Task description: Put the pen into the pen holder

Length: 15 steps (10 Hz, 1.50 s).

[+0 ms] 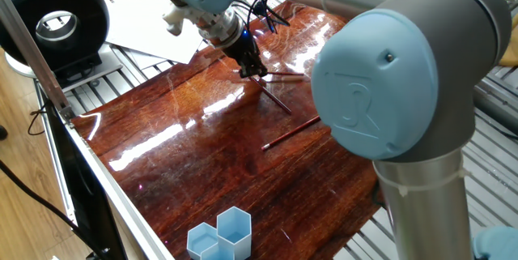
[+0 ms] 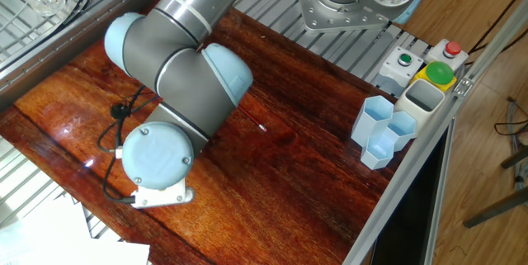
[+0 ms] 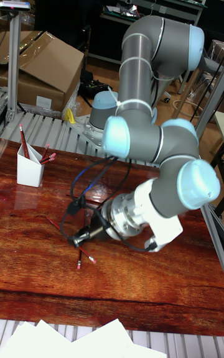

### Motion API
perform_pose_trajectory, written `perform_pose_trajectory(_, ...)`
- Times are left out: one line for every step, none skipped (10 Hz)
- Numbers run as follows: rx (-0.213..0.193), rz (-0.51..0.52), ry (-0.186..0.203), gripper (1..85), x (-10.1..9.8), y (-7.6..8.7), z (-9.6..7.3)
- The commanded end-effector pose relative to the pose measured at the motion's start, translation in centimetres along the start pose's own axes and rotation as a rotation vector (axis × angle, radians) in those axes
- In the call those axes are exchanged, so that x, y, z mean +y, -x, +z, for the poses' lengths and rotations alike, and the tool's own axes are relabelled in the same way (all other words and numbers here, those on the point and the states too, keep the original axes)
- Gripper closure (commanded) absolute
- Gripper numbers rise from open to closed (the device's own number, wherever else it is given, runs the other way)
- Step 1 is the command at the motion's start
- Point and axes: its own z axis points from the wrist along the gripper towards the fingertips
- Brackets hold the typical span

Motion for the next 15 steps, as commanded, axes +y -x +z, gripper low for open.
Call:
perform_pose_trajectory(0.001,0.028,0.007,84.7,-1.0,-3.2,-4.0)
perform_pose_trajectory(-0.01,0.032,0.015,84.7,-1.8,-4.6,-5.6)
perform_pose_trajectory(-0.011,0.043,0.022,84.7,-2.8,-6.3,-7.0)
perform_pose_trajectory(-0.011,0.059,0.046,84.7,-3.5,-8.2,-8.2)
perform_pose_trajectory(-0.02,0.079,0.077,84.7,-4.2,-10.5,-9.2)
perform_pose_trajectory(-0.039,0.115,0.105,84.7,-4.6,-12.1,-9.9)
perform_pose_trajectory(-0.065,0.144,0.146,84.7,-4.7,-13.2,-10.5)
perform_pose_trajectory(-0.142,0.19,0.218,84.7,-4.2,-12.6,-11.0)
perform_pose_trajectory(-0.192,0.207,0.241,84.7,-4.8,-11.4,-11.1)
perform_pose_trajectory(-0.215,0.223,0.267,84.7,-4.3,-10.7,-11.4)
perform_pose_trajectory(-0.241,0.262,0.281,84.7,-4.2,-9.9,-11.6)
perform_pose_trajectory(-0.262,0.3,0.285,84.7,-4.3,-9.3,-11.8)
perform_pose_trajectory(-0.301,0.336,0.262,84.7,-5.2,-8.3,-11.9)
perform_pose_trajectory(-0.337,0.38,0.236,84.7,-6.2,-7.4,-12.0)
perform_pose_trajectory(-0.348,0.397,0.203,84.7,-7.2,-7.3,-11.9)
